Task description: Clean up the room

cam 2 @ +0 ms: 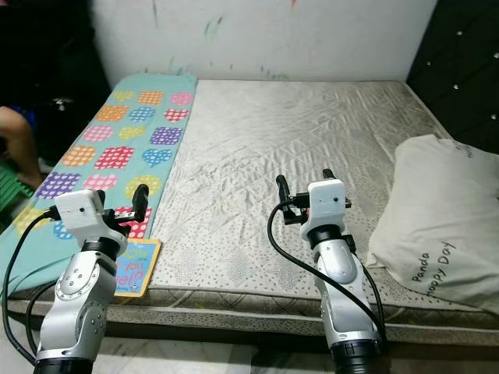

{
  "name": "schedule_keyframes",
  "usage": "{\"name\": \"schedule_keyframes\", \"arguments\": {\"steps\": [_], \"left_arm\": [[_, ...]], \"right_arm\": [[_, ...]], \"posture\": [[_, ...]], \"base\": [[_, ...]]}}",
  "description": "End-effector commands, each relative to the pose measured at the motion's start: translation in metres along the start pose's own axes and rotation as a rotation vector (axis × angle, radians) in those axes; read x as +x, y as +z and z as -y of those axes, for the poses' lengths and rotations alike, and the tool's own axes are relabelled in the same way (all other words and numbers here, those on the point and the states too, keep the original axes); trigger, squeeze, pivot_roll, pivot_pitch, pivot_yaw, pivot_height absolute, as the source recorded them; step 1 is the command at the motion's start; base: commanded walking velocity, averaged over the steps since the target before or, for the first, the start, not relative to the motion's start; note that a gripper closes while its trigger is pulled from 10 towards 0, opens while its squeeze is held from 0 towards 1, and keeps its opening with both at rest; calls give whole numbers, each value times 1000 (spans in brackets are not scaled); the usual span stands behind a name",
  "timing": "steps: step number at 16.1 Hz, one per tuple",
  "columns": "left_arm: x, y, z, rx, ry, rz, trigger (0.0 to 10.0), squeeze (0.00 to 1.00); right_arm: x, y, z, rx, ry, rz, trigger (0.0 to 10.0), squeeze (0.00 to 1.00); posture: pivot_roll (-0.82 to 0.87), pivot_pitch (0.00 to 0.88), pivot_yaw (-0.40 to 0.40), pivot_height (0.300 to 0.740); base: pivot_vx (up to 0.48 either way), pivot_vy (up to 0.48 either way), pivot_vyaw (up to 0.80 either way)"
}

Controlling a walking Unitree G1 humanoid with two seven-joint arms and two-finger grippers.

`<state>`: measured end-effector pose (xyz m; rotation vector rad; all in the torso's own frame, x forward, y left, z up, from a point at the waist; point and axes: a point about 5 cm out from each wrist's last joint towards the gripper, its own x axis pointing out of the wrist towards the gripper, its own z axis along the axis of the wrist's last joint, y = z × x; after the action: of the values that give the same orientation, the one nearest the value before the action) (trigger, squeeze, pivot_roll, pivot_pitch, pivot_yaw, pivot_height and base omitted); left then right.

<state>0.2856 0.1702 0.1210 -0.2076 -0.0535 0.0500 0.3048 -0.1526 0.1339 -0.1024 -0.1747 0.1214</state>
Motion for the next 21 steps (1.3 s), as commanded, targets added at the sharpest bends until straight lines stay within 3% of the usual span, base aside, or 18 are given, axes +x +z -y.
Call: {"name": "schedule_keyframes", "arguments": {"steps": [1,12,21], "left_arm": [[1,0,1,8,-11,1,10000,0],[1,0,1,7,-13,0,10000,0],[-1,6,8,-33,-80,50,10000,0]], "right_arm": [[1,2,1,-5,2,7,10000,0],[2,2,3,-17,-1,9,10000,0],[1,2,2,-28,3,10,10000,0]], "posture": [[-82,0,48,740],[-85,0,47,740],[-86,0,46,740]], "base": [[0,-255,0],[0,-285,0],[62,0,0]]}}
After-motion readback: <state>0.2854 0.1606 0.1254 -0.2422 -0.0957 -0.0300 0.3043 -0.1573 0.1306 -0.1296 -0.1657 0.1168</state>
